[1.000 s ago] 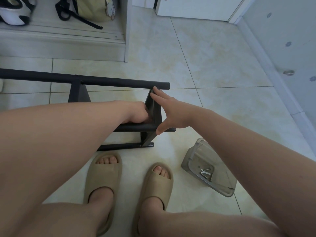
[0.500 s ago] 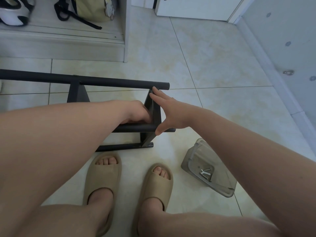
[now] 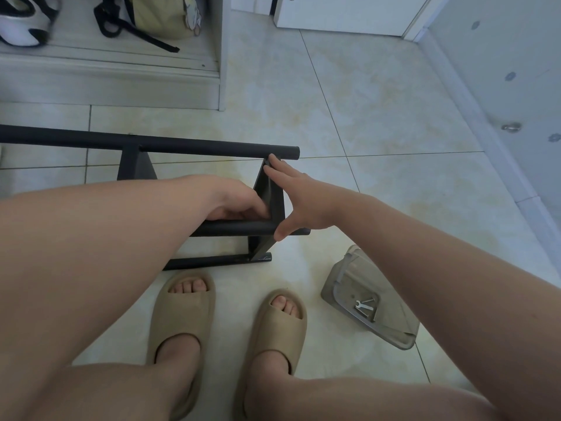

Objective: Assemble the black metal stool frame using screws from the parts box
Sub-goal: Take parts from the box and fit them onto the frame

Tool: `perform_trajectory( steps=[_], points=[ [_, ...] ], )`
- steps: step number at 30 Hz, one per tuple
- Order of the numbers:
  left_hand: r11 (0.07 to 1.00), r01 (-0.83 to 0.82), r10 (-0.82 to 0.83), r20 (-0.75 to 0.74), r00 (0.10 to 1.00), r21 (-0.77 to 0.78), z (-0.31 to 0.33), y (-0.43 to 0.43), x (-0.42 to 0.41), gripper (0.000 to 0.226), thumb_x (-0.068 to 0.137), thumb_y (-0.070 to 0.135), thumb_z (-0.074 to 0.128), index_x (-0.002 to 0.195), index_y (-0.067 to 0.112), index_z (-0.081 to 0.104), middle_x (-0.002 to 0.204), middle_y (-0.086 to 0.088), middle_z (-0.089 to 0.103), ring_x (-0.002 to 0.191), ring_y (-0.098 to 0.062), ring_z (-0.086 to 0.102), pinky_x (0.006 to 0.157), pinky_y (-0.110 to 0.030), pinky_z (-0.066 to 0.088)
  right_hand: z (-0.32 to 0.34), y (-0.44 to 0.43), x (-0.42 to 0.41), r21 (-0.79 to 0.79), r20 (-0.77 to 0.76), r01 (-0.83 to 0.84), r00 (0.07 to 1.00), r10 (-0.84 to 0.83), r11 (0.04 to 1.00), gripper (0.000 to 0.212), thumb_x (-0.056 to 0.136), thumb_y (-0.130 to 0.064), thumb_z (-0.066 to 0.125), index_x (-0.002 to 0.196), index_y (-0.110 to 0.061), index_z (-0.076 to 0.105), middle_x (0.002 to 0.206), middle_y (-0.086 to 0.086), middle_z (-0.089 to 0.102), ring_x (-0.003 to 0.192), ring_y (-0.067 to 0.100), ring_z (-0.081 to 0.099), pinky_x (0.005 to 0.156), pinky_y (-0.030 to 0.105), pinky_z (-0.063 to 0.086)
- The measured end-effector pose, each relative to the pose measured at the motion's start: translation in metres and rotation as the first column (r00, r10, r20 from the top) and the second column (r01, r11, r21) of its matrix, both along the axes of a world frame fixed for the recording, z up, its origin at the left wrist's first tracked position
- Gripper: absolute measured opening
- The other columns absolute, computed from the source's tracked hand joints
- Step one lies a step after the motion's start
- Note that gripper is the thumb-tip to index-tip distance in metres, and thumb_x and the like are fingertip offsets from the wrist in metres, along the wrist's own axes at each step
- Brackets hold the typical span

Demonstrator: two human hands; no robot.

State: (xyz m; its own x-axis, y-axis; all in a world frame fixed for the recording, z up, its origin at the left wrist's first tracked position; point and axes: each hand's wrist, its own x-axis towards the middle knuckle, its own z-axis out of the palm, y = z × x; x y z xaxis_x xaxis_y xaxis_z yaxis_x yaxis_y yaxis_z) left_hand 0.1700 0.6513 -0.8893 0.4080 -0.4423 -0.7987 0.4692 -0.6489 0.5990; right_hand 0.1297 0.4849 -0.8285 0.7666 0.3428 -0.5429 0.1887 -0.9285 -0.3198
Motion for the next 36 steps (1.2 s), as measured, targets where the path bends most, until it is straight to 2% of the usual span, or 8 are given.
perform_trajectory(
  steps=[2,6,10,16,20,23,29,36],
  points=[
    [1.0,-0.005,0.005,-0.013,1.0,0.0,-0.0007,0.0004,-0.0006,0.023,0.093,0.018,0.063,0.111,0.009,0.074,0.095,-0.006,0.076,0.093,-0.023,0.068,0.095,-0.036,0.049,0.0002,0.0001,-0.0004,0.0,0.003,-0.002,1.0,0.002,1.0,0.131,0.072,-0.04,0.089,0.162,-0.02,-0.004,0.166,-0.013,-0.021,0.153,0.005,-0.003,0.124,0.034,0.009],
    [1.0,0.001,0.0,-0.025,1.0,0.005,-0.0001,-0.0007,-0.0024,0.021,0.095,0.019,0.061,0.11,0.012,0.074,0.083,-0.002,0.076,0.083,-0.02,0.066,0.081,-0.031,0.049,-0.0005,-0.0004,-0.0016,0.002,0.008,-0.003,1.0,0.003,1.0,0.131,0.072,-0.041,0.089,0.162,-0.021,-0.004,0.166,-0.014,-0.021,0.153,0.006,-0.002,0.124,0.034,0.008],
    [1.0,0.001,-0.001,-0.066,0.998,-0.002,0.0006,-0.0007,-0.0027,0.027,0.095,0.02,0.059,0.115,0.01,0.074,0.094,-0.006,0.076,0.089,-0.023,0.066,0.093,-0.035,0.048,-0.0008,-0.0007,-0.0023,0.008,0.008,-0.002,1.0,0.001,1.0,0.13,0.073,-0.041,0.089,0.162,-0.021,-0.004,0.166,-0.014,-0.021,0.152,0.005,-0.002,0.123,0.033,0.009],
    [1.0,-0.007,0.007,-0.056,0.998,0.012,-0.0027,-0.0015,-0.0026,0.018,0.094,0.021,0.061,0.089,0.014,0.075,0.084,-0.005,0.077,0.077,-0.02,0.067,0.08,-0.03,0.05,-0.0004,0.0001,-0.0033,0.004,0.012,-0.003,1.0,0.003,1.0,0.13,0.073,-0.04,0.089,0.162,-0.019,-0.004,0.167,-0.012,-0.021,0.152,0.005,-0.003,0.123,0.034,0.008],
    [1.0,0.004,-0.005,0.039,0.999,0.02,-0.0047,-0.0026,-0.0024,0.013,0.091,0.019,0.065,0.085,0.011,0.073,0.078,-0.003,0.076,0.072,-0.017,0.067,0.073,-0.029,0.049,0.0007,0.0006,-0.0036,0.002,0.013,-0.006,1.0,0.006,1.0,0.13,0.073,-0.04,0.089,0.162,-0.019,-0.004,0.167,-0.012,-0.021,0.152,0.006,-0.003,0.123,0.034,0.009],
    [0.999,0.036,-0.036,0.009,0.999,0.02,-0.0029,-0.0025,-0.0027,0.018,0.093,0.019,0.063,0.078,0.013,0.071,0.068,-0.001,0.073,0.059,-0.014,0.066,0.067,-0.028,0.046,0.0011,0.0007,-0.0041,0.003,0.012,-0.006,1.0,0.006,1.0,0.13,0.073,-0.039,0.089,0.162,-0.019,-0.004,0.167,-0.011,-0.021,0.153,0.007,-0.003,0.124,0.035,0.008],
    [0.999,0.039,-0.041,-0.078,0.996,-0.028,-0.0029,-0.0002,-0.0019,0.018,0.097,0.017,0.055,0.096,0.013,0.073,0.077,-0.001,0.074,0.069,-0.016,0.064,0.073,-0.03,0.047,0.0015,0.0011,-0.0042,0.005,0.009,-0.005,1.0,0.005,1.0,0.129,0.073,-0.039,0.089,0.162,-0.018,-0.003,0.167,-0.011,-0.021,0.153,0.007,-0.003,0.126,0.036,0.008],
    [0.999,0.032,-0.032,-0.002,0.999,-0.003,-0.0054,-0.0022,-0.0037,0.017,0.091,0.018,0.064,0.078,0.01,0.069,0.064,-0.005,0.068,0.052,-0.018,0.061,0.063,-0.028,0.047,0.0003,0.0011,-0.0053,0.005,0.02,-0.011,1.0,0.011,1.0,0.13,0.073,-0.04,0.089,0.162,-0.018,-0.004,0.167,-0.01,-0.02,0.153,0.008,-0.004,0.126,0.037,0.009]
  ],
)
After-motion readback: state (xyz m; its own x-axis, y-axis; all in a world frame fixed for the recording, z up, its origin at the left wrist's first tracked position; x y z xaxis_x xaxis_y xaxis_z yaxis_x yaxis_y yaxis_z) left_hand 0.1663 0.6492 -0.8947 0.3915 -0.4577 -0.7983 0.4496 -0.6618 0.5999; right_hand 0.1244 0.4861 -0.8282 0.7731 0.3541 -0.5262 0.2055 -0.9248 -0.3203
